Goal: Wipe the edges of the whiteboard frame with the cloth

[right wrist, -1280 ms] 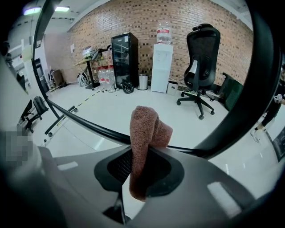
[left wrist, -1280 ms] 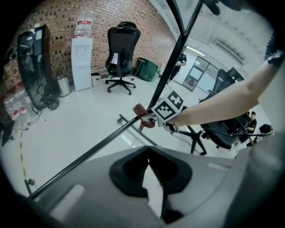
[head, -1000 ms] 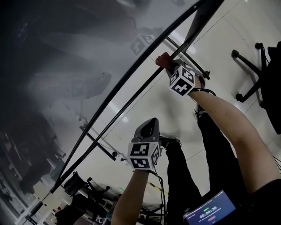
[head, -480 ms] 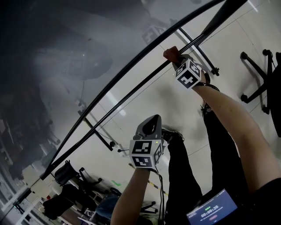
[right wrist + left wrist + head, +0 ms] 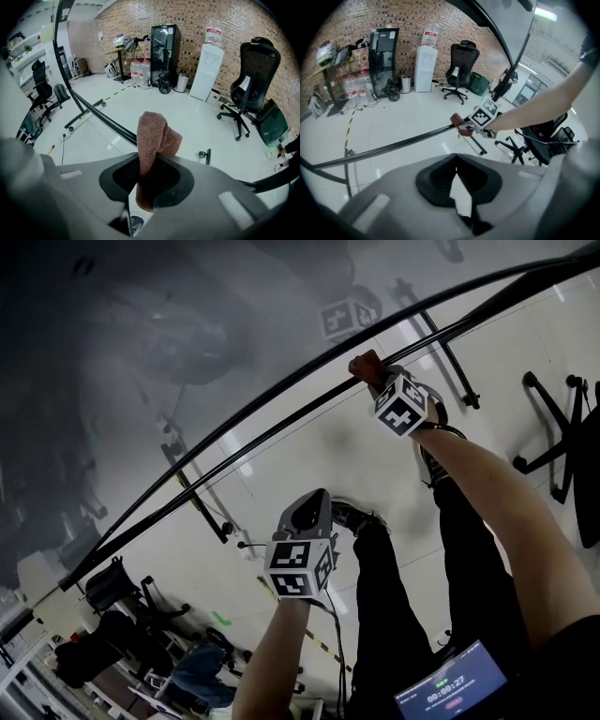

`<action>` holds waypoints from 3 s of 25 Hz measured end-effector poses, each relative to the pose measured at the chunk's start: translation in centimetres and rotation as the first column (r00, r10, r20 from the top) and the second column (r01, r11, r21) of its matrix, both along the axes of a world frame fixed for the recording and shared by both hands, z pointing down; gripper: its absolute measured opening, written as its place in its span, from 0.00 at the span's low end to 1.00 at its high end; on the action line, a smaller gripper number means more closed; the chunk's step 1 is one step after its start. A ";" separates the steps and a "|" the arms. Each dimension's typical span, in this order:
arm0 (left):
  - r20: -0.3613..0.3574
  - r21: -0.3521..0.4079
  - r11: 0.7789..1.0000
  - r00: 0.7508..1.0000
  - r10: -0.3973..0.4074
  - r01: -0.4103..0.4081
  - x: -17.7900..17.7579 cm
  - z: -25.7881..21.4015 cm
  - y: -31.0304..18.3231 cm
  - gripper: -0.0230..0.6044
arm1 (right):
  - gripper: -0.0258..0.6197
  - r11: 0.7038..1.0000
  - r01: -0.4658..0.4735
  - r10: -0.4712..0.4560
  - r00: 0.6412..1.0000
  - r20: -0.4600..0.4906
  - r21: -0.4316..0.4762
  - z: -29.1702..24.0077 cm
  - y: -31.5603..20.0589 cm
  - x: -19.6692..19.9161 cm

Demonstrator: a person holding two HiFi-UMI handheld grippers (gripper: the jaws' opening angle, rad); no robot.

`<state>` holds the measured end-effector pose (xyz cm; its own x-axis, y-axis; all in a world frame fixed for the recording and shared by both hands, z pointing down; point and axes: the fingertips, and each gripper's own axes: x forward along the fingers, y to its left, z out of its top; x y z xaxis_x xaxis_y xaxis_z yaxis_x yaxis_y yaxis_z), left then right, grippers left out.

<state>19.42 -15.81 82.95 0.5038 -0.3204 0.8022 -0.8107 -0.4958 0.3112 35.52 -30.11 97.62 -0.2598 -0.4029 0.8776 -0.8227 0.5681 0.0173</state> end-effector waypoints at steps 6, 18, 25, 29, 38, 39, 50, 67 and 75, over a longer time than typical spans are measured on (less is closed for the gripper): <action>-0.005 0.039 0.992 0.992 -0.123 0.123 -4.4 -2.2 0.5 0.04 | 0.14 0.999 0.016 -0.017 1.000 -0.014 -0.045 0.1 0.2 -3.0; 0.010 0.077 0.925 0.928 -0.374 0.372 -9.7 -2.1 5.3 0.04 | 0.14 0.979 0.194 -0.197 0.980 -0.037 -0.067 0.4 0.2 -8.7; -0.018 0.029 0.843 0.844 -0.537 0.537 -11.9 -0.7 9.4 0.04 | 0.14 0.955 0.282 -0.289 0.954 -0.076 -0.092 0.5 -0.5 -12.1; -0.018 0.038 0.814 0.815 -0.580 0.580 -13.9 0.9 10.6 0.04 | 0.14 0.950 0.297 -0.306 0.947 -0.101 -0.096 0.1 -1.1 -14.0; -0.039 0.031 0.756 0.757 -0.652 0.653 -19.3 0.3 11.7 0.04 | 0.14 0.930 0.350 -0.360 0.928 -0.097 -0.108 -1.4 -1.3 -21.4; -0.041 0.027 0.749 0.749 -0.661 0.662 -20.0 0.4 11.9 0.04 | 0.14 0.928 0.355 -0.366 0.925 -0.100 -0.112 -1.4 -1.4 -22.2; -0.033 0.017 0.679 0.679 -0.733 0.734 -26.8 2.0 15.2 0.04 | 0.14 0.919 0.376 -0.390 0.911 -0.135 -0.117 -1.3 -0.9 -29.8; -0.070 0.026 0.635 0.635 -0.770 0.772 -27.2 -0.5 7.0 0.04 | 0.14 0.905 0.383 -0.408 0.905 -0.122 -0.187 -0.8 -1.8 -29.2; -0.083 0.048 0.598 0.600 -0.796 0.800 -29.5 -0.5 5.0 0.04 | 0.14 0.897 0.397 -0.426 0.894 -0.142 -0.193 -0.6 -2.7 -29.5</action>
<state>-10.05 -10.83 82.46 0.0547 -0.6692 0.7411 -0.8796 0.3190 0.3530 6.01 -32.77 97.02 -0.2081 -0.1491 0.9667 -0.5063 0.8620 0.0240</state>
